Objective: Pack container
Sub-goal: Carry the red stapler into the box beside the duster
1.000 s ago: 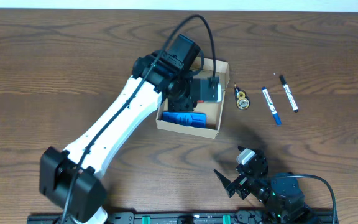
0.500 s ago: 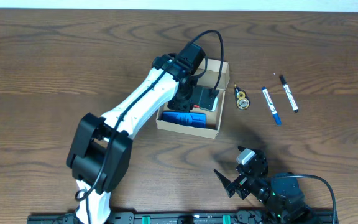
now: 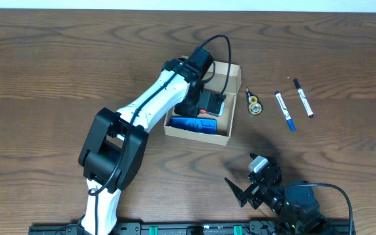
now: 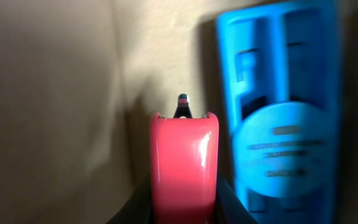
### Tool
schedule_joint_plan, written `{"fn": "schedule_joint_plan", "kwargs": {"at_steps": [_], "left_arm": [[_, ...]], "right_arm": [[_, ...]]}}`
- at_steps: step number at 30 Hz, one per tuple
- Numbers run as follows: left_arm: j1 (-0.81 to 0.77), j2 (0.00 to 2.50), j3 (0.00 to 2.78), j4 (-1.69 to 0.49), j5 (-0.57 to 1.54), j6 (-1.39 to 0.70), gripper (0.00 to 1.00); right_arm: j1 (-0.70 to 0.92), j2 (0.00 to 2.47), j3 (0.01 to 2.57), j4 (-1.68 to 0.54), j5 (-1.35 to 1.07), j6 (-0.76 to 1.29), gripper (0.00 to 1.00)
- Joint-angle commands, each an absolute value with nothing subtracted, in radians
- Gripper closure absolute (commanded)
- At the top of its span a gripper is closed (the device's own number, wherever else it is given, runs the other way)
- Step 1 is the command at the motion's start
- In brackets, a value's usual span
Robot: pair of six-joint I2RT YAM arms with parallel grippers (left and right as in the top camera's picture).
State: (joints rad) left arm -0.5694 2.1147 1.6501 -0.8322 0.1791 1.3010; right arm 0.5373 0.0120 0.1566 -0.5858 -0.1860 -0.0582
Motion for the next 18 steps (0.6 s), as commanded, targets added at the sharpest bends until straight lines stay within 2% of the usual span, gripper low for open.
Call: {"fn": "schedule_joint_plan", "kwargs": {"at_steps": [1, 9, 10, 11, 12, 18], "left_arm": [[-0.546, 2.123, 1.664, -0.817, 0.181, 1.256, 0.94], [-0.541, 2.123, 1.664, -0.814, 0.215, 1.256, 0.94], [-0.541, 2.123, 1.664, -0.814, 0.215, 1.256, 0.89], [-0.541, 2.123, 1.664, -0.814, 0.215, 1.256, 0.76], [-0.541, 2.123, 1.664, -0.814, 0.215, 1.256, 0.71], [-0.544, 2.122, 1.664, -0.814, 0.214, 1.252, 0.63]], "right_arm": [[0.546, 0.007, 0.153, -0.587, -0.183, -0.046, 0.01], [0.547, 0.006, 0.153, -0.587, -0.183, -0.046, 0.01], [0.547, 0.007, 0.153, -0.587, -0.183, -0.046, 0.01], [0.547, 0.006, 0.153, -0.587, -0.183, -0.046, 0.01], [0.547, 0.006, 0.153, -0.587, -0.183, -0.046, 0.01], [0.547, 0.007, 0.153, -0.587, -0.183, -0.046, 0.01]]}}
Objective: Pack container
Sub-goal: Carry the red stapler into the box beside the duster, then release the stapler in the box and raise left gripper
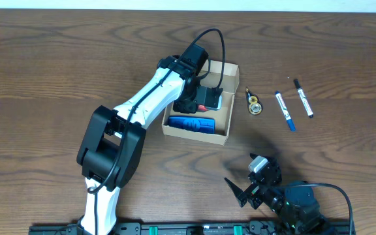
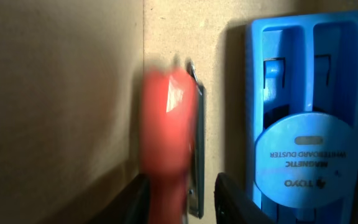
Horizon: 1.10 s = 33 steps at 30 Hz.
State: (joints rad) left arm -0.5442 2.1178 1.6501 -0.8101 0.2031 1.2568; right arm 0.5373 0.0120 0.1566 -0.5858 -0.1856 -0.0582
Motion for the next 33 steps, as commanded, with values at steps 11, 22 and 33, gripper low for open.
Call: {"fn": "schedule_joint_plan", "kwargs": {"at_steps": [11, 22, 33], "left_arm": [[-0.543, 2.078, 1.684, -0.81, 0.207, 1.177, 0.66], [-0.542, 1.859, 1.7, -0.812, 0.207, 0.982, 0.68], [-0.507, 1.663, 1.7, -0.955, 0.199, 0.601, 0.74]], "right_arm": [[0.546, 0.007, 0.153, -0.587, -0.183, -0.046, 0.01], [0.547, 0.006, 0.153, -0.587, -0.183, -0.046, 0.01], [0.547, 0.006, 0.153, -0.587, -0.183, -0.046, 0.01]]}}
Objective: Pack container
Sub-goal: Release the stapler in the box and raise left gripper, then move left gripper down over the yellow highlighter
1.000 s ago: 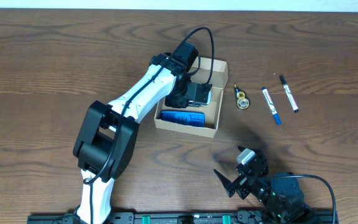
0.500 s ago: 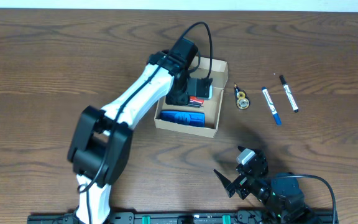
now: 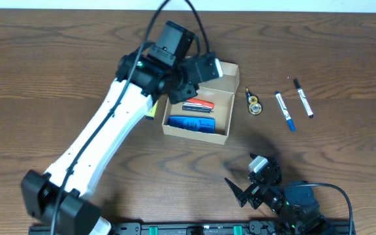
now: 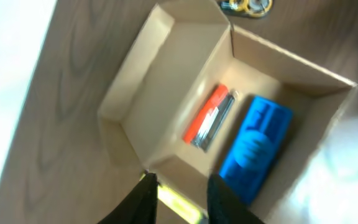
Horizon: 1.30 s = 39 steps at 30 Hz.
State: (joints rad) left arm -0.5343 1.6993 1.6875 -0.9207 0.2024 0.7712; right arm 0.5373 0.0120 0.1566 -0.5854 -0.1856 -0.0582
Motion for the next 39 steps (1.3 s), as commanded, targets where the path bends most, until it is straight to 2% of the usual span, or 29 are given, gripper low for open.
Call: {"fn": "schedule_joint_plan", "kwargs": {"at_steps": [1, 3, 8, 19, 26, 27, 29, 35, 39], "left_arm": [[-0.498, 1.651, 1.7, -0.977, 0.199, 0.563, 0.75], [-0.476, 1.634, 1.7, -1.023, 0.202, 0.498, 0.78], [-0.421, 1.616, 1.699, -1.149, 0.236, 0.421, 0.94], [-0.327, 1.6, 1.67, -1.308, 0.262, 0.378, 0.94], [-0.174, 1.586, 1.509, -1.112, 0.334, 0.377, 0.94], [-0.156, 1.586, 1.475, -1.061, 0.334, 0.377, 0.94], [-0.139, 1.586, 1.417, -0.975, 0.334, 0.377, 0.85], [-0.156, 1.594, 1.253, -0.743, 0.285, 0.415, 0.75], [-0.166, 1.607, 1.156, -0.598, 0.234, 0.416, 0.59]], "right_arm": [[0.546, 0.006, 0.153, -0.587, -0.183, -0.046, 0.01], [0.546, 0.007, 0.153, -0.587, -0.183, -0.046, 0.01], [0.547, 0.007, 0.153, -0.587, -0.183, -0.046, 0.01], [0.547, 0.007, 0.153, -0.587, -0.183, -0.046, 0.01], [0.547, 0.006, 0.153, -0.587, -0.183, -0.046, 0.01], [0.547, 0.006, 0.153, -0.587, -0.183, -0.046, 0.01], [0.547, 0.007, 0.153, -0.587, -0.183, -0.046, 0.01], [0.547, 0.007, 0.153, -0.587, -0.183, -0.046, 0.01], [0.547, 0.007, 0.153, -0.587, -0.183, -0.046, 0.01]]}}
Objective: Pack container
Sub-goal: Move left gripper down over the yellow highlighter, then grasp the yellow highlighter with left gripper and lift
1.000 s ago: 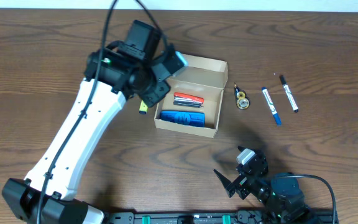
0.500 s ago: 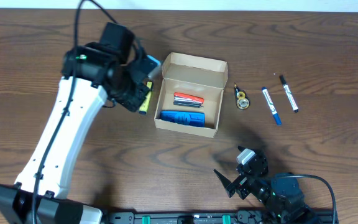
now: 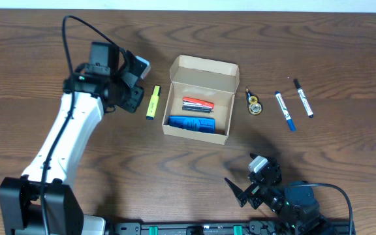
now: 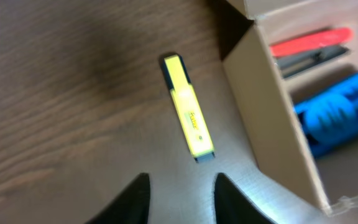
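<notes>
An open cardboard box holds a red stapler and a blue magnetic eraser. Just left of the box, a yellow highlighter lies on the table. My left gripper hovers beside it, open and empty. In the left wrist view the highlighter lies ahead of the left gripper, with the box wall, stapler and eraser to the right. My right gripper rests open near the front edge.
Right of the box lie a small brass key ring, a blue marker and a black marker. The box's lid flap stands open at the back. The table is dark wood.
My left gripper was above the box's back left corner and is now over the table to the left of the box, beside the yellow highlighter. It stays open. The right arm has not moved.
My left gripper was down inside the box, shut on the red stapler beside the blue eraser. Then its jaws were open and the stapler lay loose. Later it was above the box, empty. Now it hovers left of the box, near the highlighter.
</notes>
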### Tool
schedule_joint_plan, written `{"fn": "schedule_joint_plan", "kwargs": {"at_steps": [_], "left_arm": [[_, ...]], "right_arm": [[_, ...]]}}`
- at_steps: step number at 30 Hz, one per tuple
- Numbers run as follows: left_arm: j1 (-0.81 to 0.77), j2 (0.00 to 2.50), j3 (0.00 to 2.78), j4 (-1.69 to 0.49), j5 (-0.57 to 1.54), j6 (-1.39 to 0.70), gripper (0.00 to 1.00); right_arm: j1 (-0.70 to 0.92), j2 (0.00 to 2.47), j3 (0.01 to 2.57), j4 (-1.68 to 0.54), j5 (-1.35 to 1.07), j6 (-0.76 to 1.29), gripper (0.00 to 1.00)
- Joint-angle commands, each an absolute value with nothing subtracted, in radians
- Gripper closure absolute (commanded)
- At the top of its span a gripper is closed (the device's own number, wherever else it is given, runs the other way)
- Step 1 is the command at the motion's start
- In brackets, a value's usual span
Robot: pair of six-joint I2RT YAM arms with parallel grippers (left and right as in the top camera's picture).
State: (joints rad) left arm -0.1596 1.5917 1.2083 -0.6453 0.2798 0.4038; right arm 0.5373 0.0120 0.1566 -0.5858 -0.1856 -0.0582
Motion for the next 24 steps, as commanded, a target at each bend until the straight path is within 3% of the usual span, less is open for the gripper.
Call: {"fn": "schedule_joint_plan", "kwargs": {"at_steps": [1, 7, 17, 24], "left_arm": [[-0.167, 1.611, 1.135, -0.567, 0.233, 0.416, 0.58], [-0.178, 1.663, 1.046, -0.428, 0.191, 0.416, 0.49], [-0.225, 1.78, 1.043, -0.344, 0.179, 0.407, 0.56], [-0.276, 1.821, 1.043, -0.29, 0.1, 0.327, 0.53]], "right_arm": [[0.547, 0.007, 0.153, -0.587, -0.183, -0.046, 0.01], [0.546, 0.007, 0.153, -0.587, -0.183, -0.046, 0.01], [0.547, 0.007, 0.153, -0.587, -0.183, -0.046, 0.01], [0.547, 0.007, 0.153, -0.587, -0.183, -0.046, 0.01]]}}
